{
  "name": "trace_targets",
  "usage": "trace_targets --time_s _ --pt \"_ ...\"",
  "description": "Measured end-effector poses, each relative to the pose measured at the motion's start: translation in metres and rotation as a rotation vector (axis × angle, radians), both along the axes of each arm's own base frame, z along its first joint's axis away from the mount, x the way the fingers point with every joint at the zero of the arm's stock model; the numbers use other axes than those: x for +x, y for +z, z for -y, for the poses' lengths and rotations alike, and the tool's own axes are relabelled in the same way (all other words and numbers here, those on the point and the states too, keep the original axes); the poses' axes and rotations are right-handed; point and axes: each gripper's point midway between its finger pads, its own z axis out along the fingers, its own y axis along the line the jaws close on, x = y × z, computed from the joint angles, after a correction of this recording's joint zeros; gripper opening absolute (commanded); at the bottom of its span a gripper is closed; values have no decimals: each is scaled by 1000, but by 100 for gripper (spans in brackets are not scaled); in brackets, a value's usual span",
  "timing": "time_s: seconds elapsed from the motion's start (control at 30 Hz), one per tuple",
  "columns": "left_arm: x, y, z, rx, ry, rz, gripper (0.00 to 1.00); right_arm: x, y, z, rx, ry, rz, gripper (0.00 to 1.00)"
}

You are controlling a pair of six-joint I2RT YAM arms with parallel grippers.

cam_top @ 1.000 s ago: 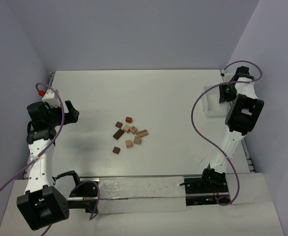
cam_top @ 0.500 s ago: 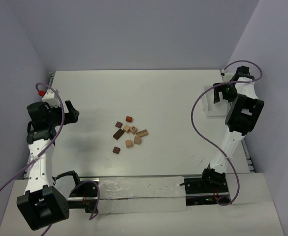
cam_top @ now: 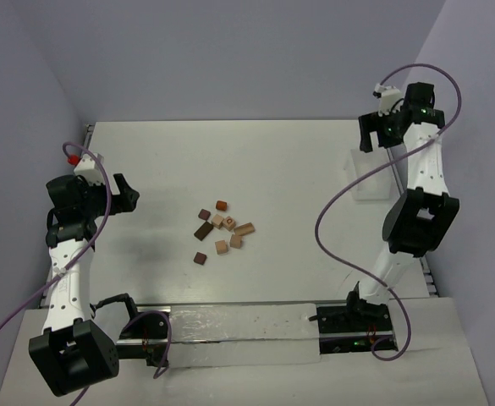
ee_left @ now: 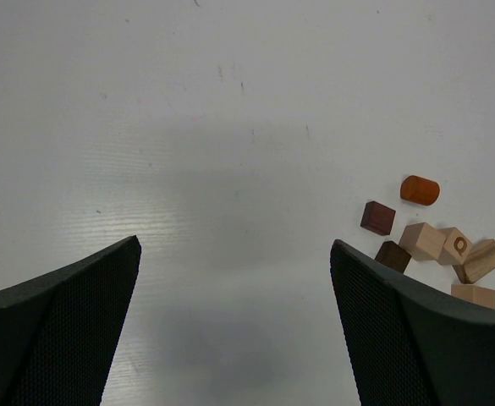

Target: Build the wood block tower

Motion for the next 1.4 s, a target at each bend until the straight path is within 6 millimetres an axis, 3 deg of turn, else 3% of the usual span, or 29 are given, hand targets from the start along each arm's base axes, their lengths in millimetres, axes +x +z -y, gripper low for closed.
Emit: trace_targets --time_s 0.13,0.23,0.33,0.47,0.63,0.8,1.0,1.2,1.4 --pt "-1 1 6 -12 -34 6 96 -21 60 -81 -15 179 138 100" --pt "-2 3 10 -13 -66 16 93 -48 81 -161 -4 371 195 100" --pt "-4 4 17 -9 -114 31 92 -81 68 -235 16 579 174 100" --pt "-10 4 27 -14 -183 49 90 -121 12 -293 -5 778 35 98" --pt "-14 5 36 -23 -244 65 89 -161 -56 -337 -73 950 -133 96" --pt "-17 0 38 -34 -245 53 89 -173 -93 -372 -125 971 -188 92" --pt "-16 -1 37 -41 -235 51 90 -175 -118 -401 -118 900 -228 88" --pt "-15 -1 37 -46 -229 47 89 -160 -133 -436 -74 824 -270 85" --pt "-14 -1 36 -43 -226 50 89 -162 -142 -446 -55 783 -312 84"
